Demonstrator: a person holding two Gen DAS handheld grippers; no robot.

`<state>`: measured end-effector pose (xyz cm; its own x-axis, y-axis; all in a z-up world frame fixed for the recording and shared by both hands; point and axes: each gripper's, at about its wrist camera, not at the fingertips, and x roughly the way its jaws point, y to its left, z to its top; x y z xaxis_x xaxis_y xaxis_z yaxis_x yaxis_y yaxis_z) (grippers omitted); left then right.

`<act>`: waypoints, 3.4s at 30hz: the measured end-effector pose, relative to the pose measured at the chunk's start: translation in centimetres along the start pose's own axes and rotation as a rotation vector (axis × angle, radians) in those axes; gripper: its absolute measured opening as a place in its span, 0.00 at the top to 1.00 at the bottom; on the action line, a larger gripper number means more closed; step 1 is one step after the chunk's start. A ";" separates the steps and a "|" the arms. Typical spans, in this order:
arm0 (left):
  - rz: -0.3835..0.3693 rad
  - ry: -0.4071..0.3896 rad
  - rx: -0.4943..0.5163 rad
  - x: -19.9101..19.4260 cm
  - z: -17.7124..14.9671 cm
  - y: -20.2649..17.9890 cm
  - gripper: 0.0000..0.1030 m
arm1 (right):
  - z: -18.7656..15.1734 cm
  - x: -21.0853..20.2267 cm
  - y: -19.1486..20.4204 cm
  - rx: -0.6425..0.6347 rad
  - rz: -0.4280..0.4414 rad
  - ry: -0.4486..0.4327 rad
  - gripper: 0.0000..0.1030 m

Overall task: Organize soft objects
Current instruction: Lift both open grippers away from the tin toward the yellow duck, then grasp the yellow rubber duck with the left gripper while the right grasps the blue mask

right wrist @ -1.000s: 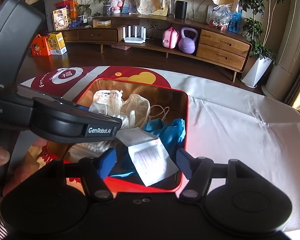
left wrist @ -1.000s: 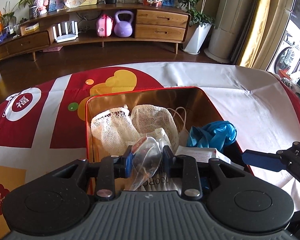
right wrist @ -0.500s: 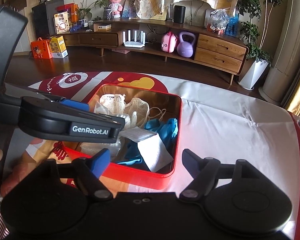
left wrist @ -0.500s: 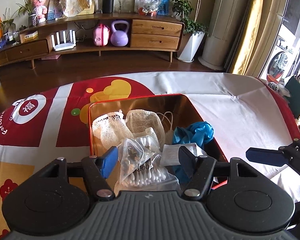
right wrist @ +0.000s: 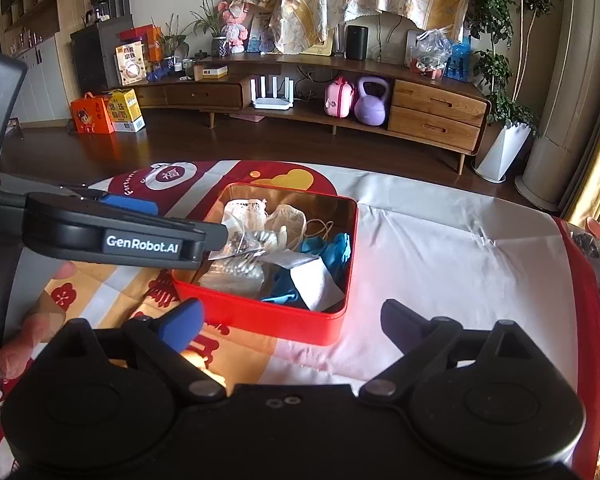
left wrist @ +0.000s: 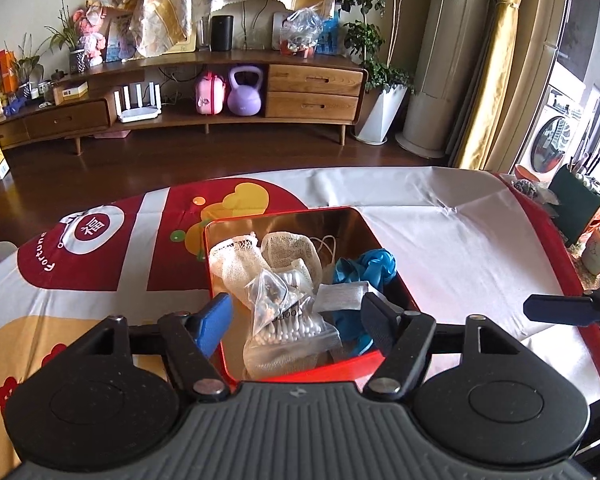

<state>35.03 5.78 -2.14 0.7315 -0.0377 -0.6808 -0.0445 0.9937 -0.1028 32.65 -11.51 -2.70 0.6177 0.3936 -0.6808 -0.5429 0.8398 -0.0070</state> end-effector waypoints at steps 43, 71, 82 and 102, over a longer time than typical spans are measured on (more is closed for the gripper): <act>-0.016 0.067 -0.043 -7.1 -14.1 0.6 0.19 | -14.5 -7.5 2.4 0.051 0.041 0.002 0.00; 0.046 0.073 0.072 1.0 -15.5 1.1 0.19 | -16.5 0.5 7.7 -0.225 -0.008 0.063 0.23; 0.045 0.058 0.098 2.6 -15.5 1.2 0.19 | -16.0 1.3 6.3 -0.142 0.016 0.062 0.50; 0.020 0.030 0.089 1.8 -15.3 1.0 0.56 | -15.7 -1.0 3.2 0.053 0.054 0.021 0.93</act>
<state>25.92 5.10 -14.58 0.7101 -0.0193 -0.7038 0.0023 0.9997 -0.0251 21.39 -15.10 -13.57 0.5759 0.4315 -0.6944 -0.5442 0.8362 0.0683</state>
